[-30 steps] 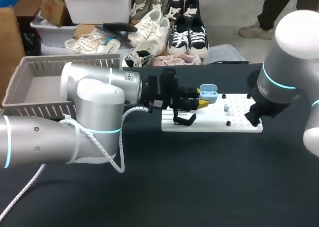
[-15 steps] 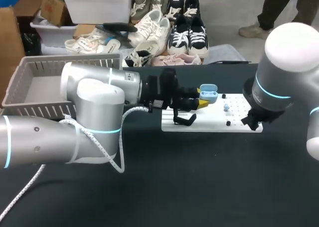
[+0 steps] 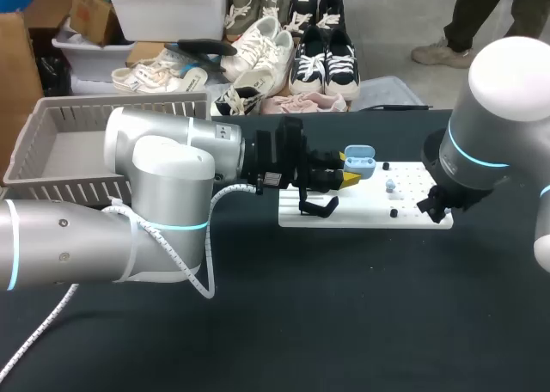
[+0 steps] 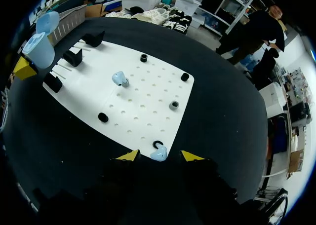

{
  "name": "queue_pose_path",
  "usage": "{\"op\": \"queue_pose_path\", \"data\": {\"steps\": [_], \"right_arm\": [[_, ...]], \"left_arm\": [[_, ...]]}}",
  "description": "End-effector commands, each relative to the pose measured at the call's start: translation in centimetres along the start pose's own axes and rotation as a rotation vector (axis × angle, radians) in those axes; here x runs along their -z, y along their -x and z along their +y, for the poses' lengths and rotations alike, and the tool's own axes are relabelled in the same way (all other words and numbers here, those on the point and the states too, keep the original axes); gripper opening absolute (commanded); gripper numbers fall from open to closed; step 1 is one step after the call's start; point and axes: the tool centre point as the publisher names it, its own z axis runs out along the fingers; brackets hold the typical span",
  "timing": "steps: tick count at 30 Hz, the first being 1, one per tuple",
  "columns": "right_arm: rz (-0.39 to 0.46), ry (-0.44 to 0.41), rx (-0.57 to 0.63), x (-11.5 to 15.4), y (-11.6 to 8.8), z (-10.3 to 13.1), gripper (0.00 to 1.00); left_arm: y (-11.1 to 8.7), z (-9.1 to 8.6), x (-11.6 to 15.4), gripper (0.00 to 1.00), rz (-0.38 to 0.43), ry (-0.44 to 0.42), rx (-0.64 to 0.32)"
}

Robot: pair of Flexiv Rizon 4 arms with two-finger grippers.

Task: Pick up each earbud case from the left stands, insert the matching earbuds, close the lid, and place the case in the box.

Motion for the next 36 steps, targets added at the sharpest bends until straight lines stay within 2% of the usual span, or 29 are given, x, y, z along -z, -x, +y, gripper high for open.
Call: {"op": "queue_pose_path", "data": {"steps": [1,9,25,35,36], "right_arm": [[-0.002,-0.008,-0.002,0.14,-0.06,0.12,0.47],[0.007,0.000,-0.001,-0.03,-0.02,0.26,0.38],[0.027,0.003,0.006,-0.36,0.06,0.19,0.30],[0.035,0.005,0.006,-0.60,0.16,0.37,0.15],[0.035,0.006,0.006,-0.62,0.16,0.40,0.10]], "left_arm": [[-0.02,-0.01,0.00,0.00,-0.001,0.002,0.000],[-0.02,-0.01,0.00,0.00,-0.001,0.002,0.000],[-0.02,-0.01,0.00,0.00,-0.001,0.002,0.000],[-0.02,-0.01,0.00,0.00,-0.001,0.002,0.000],[-0.02,-0.01,0.00,0.00,-0.001,0.002,0.000]]}}
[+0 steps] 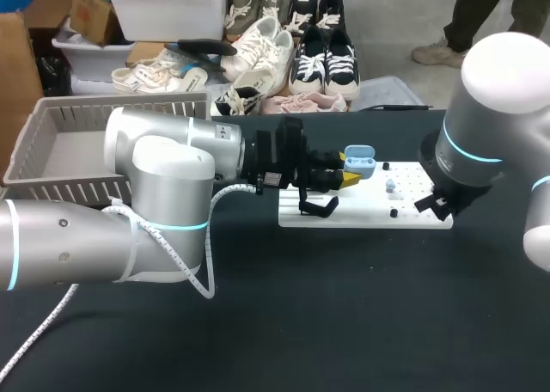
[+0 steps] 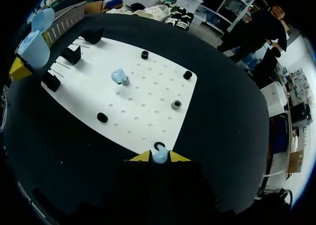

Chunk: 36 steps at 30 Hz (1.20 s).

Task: Pick up each earbud case from the left stands, insert the matching earbuds, close the lid, and place the case in the box.

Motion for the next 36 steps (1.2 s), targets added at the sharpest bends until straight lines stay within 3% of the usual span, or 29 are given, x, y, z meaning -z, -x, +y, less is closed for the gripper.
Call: {"op": "queue_pose_path", "data": {"steps": [1,6,16,21,36], "right_arm": [[0.005,-0.002,-0.002,-0.2,0.1,0.2,0.02],[0.007,-0.006,-0.003,0.3,0.0,0.2,0.00],[-0.003,-0.008,-0.009,4.3,-0.8,0.0,0.00],[0.013,0.049,0.028,5.6,-1.2,0.5,0.00],[0.013,0.049,0.028,5.6,-1.2,0.5,0.00]], "left_arm": [[0.0,0.0,0.0,0.00,-0.001,0.002,0.000],[0.0,0.0,0.0,0.00,-0.001,0.002,0.000],[0.0,0.0,0.0,0.00,-0.001,0.002,0.000],[0.0,0.0,0.0,0.00,-0.001,0.002,0.000],[0.0,0.0,0.0,0.00,-0.001,0.002,0.000]]}}
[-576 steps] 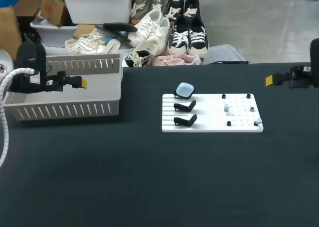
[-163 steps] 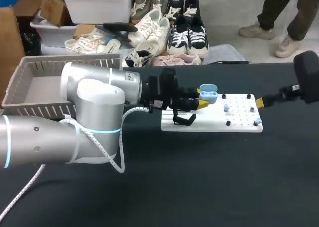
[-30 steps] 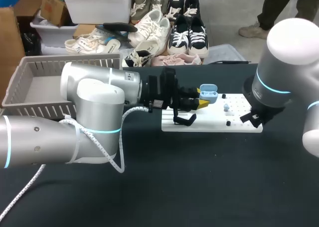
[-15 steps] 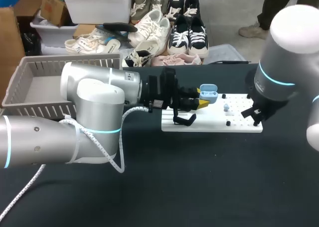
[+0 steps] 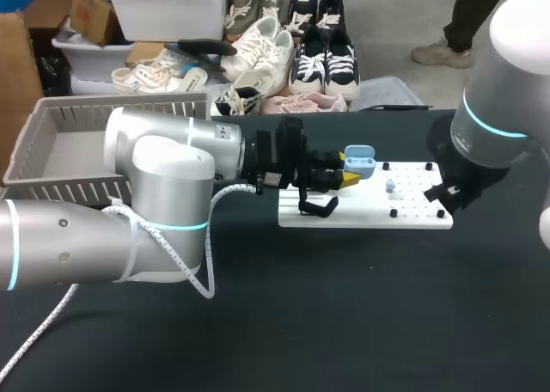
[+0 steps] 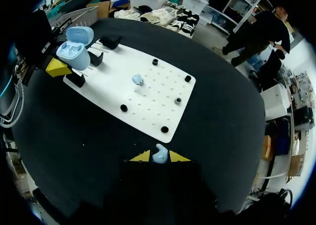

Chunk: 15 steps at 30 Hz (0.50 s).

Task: Pick up each earbud case from the left stands, insert the matching earbuds, close the lid, and place the case in the box.

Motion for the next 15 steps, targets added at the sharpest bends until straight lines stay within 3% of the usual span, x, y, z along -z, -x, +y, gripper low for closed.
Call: {"op": "queue_pose_path", "data": {"steps": [1,8,14,15], "right_arm": [[-0.002,-0.004,-0.002,0.1,-0.1,0.1,0.00],[-0.002,-0.004,-0.002,0.1,-0.1,0.1,0.00],[0.062,-0.002,-0.340,2.0,0.9,0.1,0.00],[0.105,-0.006,-0.429,2.3,1.1,0.1,0.00]], "left_arm": [[0.0,0.0,0.0,0.00,-0.001,0.002,0.000],[0.0,0.0,0.0,0.00,-0.001,0.002,0.000],[0.0,0.0,0.0,0.00,-0.001,0.002,0.000],[0.0,0.0,0.0,0.00,-0.001,0.002,0.000]]}}
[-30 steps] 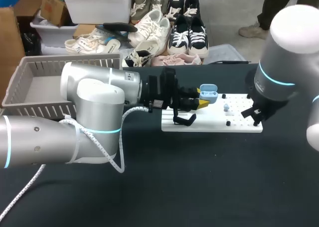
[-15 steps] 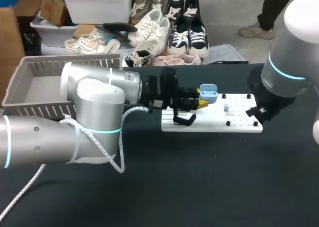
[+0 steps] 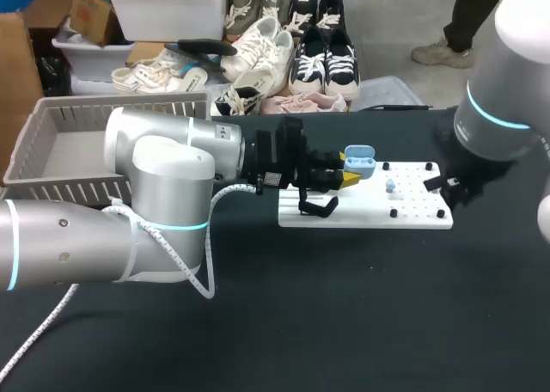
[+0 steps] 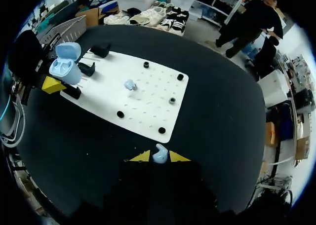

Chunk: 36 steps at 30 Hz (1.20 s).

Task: Pick up each earbud case from the left stands, insert the matching earbuds, close the lid, and place the case in the box.

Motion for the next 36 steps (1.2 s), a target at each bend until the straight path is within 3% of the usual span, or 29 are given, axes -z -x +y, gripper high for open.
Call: {"op": "queue_pose_path", "data": {"steps": [1,8,15,23,36], "right_arm": [[0.093,-0.032,-0.332,1.7,0.7,0.5,0.00],[0.188,-0.078,-0.717,4.1,1.0,2.2,0.00],[0.215,-0.133,-0.916,6.3,2.4,4.8,0.00],[0.209,-0.161,-1.006,8.6,5.3,7.6,0.00],[0.192,-0.160,-1.017,8.2,9.4,11.0,0.00]], "left_arm": [[0.0,0.0,0.0,0.00,-0.001,0.002,0.000],[0.0,0.0,0.0,0.00,-0.001,0.002,0.000],[0.0,0.0,0.0,0.00,-0.001,0.002,0.000],[0.0,0.0,0.0,0.00,-0.001,0.002,0.000],[0.0,0.0,0.0,0.00,-0.001,0.002,0.000]]}}
